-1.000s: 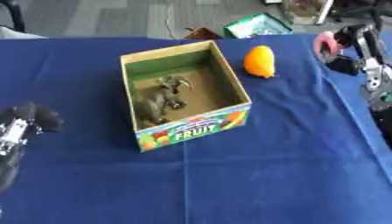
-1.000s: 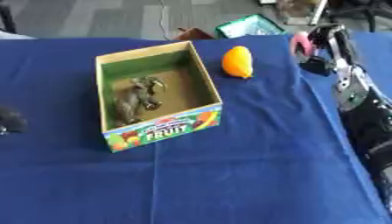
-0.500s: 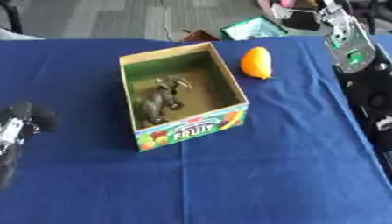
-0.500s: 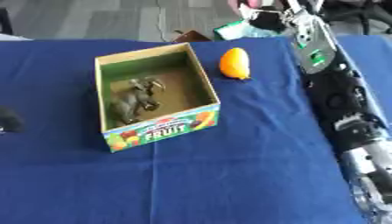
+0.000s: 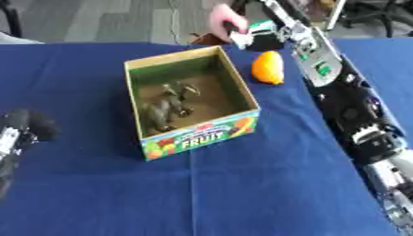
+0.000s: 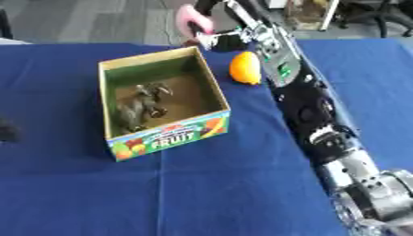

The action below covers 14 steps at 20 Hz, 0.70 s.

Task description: Pick up objects on the table and place them in the box.

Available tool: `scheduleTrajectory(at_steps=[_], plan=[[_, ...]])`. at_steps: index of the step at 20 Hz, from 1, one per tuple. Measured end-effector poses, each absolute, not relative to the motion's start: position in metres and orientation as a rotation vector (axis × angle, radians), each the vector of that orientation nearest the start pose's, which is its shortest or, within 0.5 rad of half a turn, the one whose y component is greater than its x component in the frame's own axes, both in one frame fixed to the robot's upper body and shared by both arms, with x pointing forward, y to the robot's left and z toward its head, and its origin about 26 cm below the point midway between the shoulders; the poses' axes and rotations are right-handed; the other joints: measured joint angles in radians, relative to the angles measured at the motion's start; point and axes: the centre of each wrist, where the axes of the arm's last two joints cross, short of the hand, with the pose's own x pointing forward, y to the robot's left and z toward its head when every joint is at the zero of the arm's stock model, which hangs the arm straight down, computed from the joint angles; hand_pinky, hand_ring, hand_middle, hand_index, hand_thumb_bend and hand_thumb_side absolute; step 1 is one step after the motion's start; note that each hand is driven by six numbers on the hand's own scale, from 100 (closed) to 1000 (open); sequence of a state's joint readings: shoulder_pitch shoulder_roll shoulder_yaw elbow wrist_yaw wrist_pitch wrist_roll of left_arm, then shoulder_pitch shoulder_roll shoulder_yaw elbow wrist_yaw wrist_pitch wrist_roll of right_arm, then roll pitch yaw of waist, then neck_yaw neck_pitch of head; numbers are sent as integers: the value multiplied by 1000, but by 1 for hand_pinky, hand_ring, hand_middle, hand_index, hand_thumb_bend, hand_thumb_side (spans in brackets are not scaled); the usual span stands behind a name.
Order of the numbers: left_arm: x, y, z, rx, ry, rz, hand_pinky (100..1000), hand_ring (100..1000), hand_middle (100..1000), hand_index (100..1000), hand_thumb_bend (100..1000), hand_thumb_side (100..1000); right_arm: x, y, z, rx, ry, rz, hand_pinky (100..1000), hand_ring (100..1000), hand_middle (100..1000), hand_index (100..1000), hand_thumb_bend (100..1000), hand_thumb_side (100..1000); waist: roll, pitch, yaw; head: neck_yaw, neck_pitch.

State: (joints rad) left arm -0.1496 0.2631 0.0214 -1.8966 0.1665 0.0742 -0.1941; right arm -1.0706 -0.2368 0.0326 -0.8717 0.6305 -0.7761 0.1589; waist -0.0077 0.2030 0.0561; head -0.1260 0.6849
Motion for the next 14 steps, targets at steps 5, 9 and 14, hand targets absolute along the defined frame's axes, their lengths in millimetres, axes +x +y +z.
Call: scheduleTrajectory(at_steps=[5,9,14], plan=[[295,277,131,-122,-1938,-346,647,635,569,598,201,644,496,-186,196,399,2769,-2000,738,764,681,711,435,208,3,0,1,0,0],[295,277,131,-122,-1937,-347,647,636,570,598,200,645,496,-187,196,409,2730,-2050,759,810,741,786,489,368,3,1,-1,0,0],[295,277,131,-122,-1937,-347,648,637,570,599,199,646,497,-195,197,412,2783,-2025,766,819,745,793,503,383,3,1,-7,0,0]])
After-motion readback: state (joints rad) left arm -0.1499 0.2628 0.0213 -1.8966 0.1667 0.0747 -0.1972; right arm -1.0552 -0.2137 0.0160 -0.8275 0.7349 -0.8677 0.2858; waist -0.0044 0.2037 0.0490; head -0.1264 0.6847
